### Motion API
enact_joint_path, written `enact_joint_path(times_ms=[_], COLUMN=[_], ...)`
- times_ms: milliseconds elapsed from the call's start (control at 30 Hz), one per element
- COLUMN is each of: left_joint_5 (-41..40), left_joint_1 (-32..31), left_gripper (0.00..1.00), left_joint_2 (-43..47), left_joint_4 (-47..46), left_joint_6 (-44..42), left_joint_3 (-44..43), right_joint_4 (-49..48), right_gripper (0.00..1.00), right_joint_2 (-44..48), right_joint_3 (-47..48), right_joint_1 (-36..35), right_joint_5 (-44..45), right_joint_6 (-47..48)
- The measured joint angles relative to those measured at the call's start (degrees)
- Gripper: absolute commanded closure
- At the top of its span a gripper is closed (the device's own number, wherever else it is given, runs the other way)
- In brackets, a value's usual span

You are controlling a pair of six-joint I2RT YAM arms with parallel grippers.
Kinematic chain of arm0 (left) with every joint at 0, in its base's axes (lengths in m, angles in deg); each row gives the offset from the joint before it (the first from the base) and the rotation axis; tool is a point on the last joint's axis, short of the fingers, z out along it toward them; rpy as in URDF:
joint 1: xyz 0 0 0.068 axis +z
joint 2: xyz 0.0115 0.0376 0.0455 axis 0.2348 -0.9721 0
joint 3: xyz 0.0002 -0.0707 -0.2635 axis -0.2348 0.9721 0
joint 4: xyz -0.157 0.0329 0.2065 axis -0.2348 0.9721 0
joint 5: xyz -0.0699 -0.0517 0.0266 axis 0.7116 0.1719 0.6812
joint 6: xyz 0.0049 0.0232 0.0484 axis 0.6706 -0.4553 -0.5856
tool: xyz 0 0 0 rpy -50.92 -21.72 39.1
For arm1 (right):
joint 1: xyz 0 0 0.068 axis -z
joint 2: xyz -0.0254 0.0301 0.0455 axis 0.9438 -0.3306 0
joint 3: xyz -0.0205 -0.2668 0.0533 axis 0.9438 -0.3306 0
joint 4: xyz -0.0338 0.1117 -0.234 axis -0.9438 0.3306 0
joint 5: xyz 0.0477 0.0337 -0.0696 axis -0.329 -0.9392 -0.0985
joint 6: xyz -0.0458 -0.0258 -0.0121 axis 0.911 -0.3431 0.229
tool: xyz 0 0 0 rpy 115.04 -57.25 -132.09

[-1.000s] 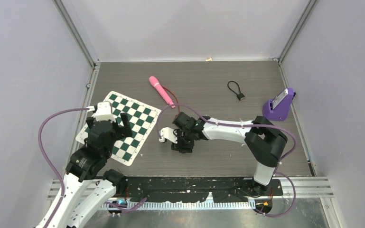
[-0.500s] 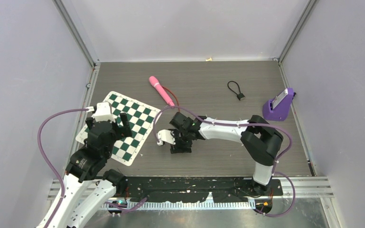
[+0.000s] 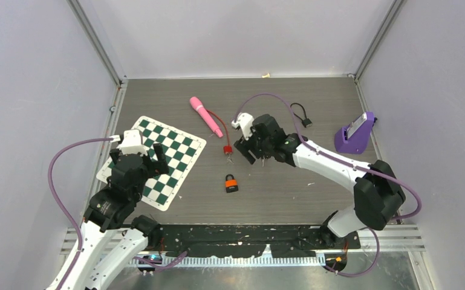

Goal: Unlock with the key

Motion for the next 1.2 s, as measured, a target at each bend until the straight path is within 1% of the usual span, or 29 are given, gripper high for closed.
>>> enact_joint_path(times_ms=[67,200,400,600,667,700,733,767,800,833,933,1067,1200], left_joint_5=[0.2,0.5,0.5,0.7,1.0,1.2,1.4,1.6,2.0,2.3,4.1,7.8,13.2], left_joint_1=[0.0,0.0,0.0,0.0,0.0,0.0,0.0,0.0,0.0,0.0,0.0,0.0,0.0], left_gripper=[0.0,0.0,0.0,0.0,0.0,0.0,0.0,0.0,0.0,0.0,0.0,0.01,0.02], left_joint_2=[0.0,0.0,0.0,-0.4,-0.5,-0.5,-0.5,-0.5,-0.5,-0.6,-0.6,-0.6,-0.6], left_joint_4=[0.0,-0.1,-0.2,-0.2,-0.2,-0.2,-0.2,-0.2,-0.2,-0.2,-0.3,-1.3,-2.2], left_joint_6=[0.0,0.0,0.0,0.0,0.0,0.0,0.0,0.0,0.0,0.0,-0.1,-0.2,1.6], left_joint_3=[0.0,0.0,0.0,0.0,0.0,0.0,0.0,0.0,0.0,0.0,0.0,0.4,0.7], right_joint_4=[0.0,0.1,0.6,1.8,1.6,1.5,1.3,1.0,0.6,0.4,-1.1,-3.2,-2.7], right_gripper=[0.25,0.28,0.36,0.46,0.52,0.6,0.65,0.73,0.76,0.83,0.93,0.95,0.95], right_joint_2=[-0.7,-2.7,-9.0,-14.4,-14.8,-14.9,-15.0,-15.0,-15.0,-15.0,-14.7,-11.9,-5.1], right_joint_3=[-0.2,-0.2,-0.2,-0.2,-0.7,-1.0,-1.3,-1.4,-1.4,-1.5,-2.3,-5.7,-10.9], right_joint_1=[2.5,6.2,9.4,11.2,11.3,11.3,11.3,11.3,11.3,11.4,11.5,10.8,6.8], right_joint_5=[5.3,8.9,10.6,10.0,9.5,9.2,9.3,9.2,9.0,8.8,7.6,5.0,4.6], right_joint_6=[-5.9,-12.4,-18.6,-22.6,-23.4,-23.7,-23.9,-24.0,-24.2,-24.2,-24.8,-25.6,-25.3])
